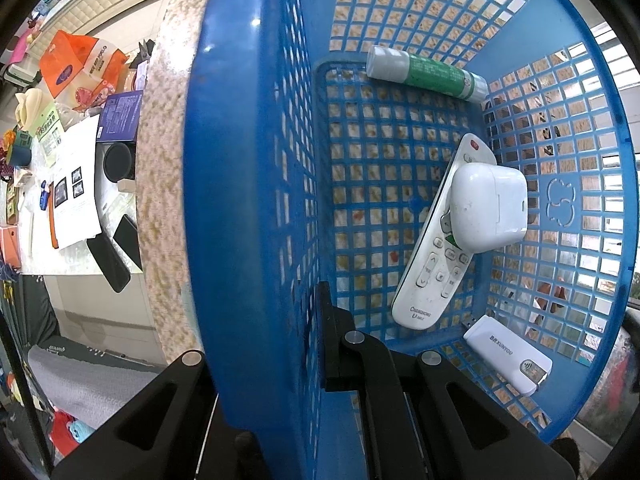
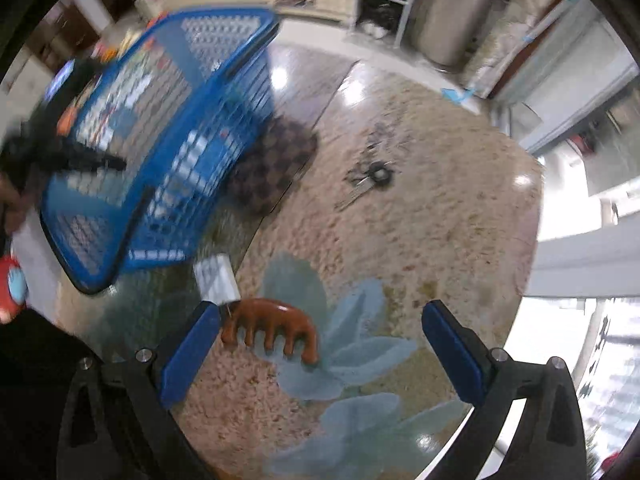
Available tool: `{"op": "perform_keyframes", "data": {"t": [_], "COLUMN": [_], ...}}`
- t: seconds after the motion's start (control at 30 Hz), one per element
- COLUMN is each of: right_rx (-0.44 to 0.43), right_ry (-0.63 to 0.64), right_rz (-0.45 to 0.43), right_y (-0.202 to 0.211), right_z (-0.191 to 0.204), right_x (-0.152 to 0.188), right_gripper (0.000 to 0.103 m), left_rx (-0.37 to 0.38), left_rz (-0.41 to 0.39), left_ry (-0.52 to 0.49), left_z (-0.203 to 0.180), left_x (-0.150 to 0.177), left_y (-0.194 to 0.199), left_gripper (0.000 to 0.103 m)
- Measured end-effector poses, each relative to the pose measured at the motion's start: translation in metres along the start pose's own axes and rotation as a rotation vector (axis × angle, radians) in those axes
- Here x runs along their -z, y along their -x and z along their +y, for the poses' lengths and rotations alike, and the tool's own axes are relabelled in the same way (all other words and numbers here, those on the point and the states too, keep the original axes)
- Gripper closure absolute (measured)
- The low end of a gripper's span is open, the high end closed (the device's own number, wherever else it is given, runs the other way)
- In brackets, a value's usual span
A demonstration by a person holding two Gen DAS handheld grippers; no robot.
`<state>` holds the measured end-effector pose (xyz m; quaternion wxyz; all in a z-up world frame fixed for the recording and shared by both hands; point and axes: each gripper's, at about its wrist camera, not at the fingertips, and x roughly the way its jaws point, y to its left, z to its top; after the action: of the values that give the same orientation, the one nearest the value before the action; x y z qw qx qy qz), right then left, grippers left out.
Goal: Organize rigid objects
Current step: 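Move the right gripper to the brown wooden massager and grasp it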
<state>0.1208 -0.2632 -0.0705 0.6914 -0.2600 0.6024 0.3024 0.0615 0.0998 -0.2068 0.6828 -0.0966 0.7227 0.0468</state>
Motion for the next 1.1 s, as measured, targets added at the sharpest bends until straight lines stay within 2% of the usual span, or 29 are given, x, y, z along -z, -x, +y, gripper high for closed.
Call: {"op": "perform_keyframes", "data": {"t": [0.1,0.27,0.37,0.63,0.7,0.9,1.1], "right_rx": [-0.028,-0.066,-0.056,-0.087,-0.116,-0.112,-0.105], "right_ry": [0.113,0.231,0.304,0.396,0.422,0.510,0.553], "right_rz": [0.025,0.065,0.071,0.092,0.094,0.118,0.077], "right_y": [-0.020,-0.052,-0.069,-0.094,-0.099,-0.116,-0.122], "right_z": [0.017,0.030,0.036,0.046,0.049,0.060,0.069], "right_x": [0.004,0.013,0.019,0.030,0.033,0.045,0.054], "right_gripper": [0.001,0.002,0.001,0.001,0.002,0.002,0.001], "left_rx": [-0.005,-0.002,-0.004,0.001,0.005,0.002,0.005], "left_rz": [0.003,0.000,-0.003,-0.002,-0.003,-0.003,-0.003], "left_ry": [0.005,0.007,0.009,0.015,0.019,0.025,0.029], "left_z": [-0.001,-0.001,0.000,0.003,0.004,0.005,0.004], "left_x": [0.000,0.000,0.000,0.000,0.000,0.001,0.001], "left_y": [-0.001,-0.001,0.000,0.002,0.002,0.003,0.003], "left_gripper": [0.099,0.099,0.099,0.099,0.099,0.099,0.099]}}
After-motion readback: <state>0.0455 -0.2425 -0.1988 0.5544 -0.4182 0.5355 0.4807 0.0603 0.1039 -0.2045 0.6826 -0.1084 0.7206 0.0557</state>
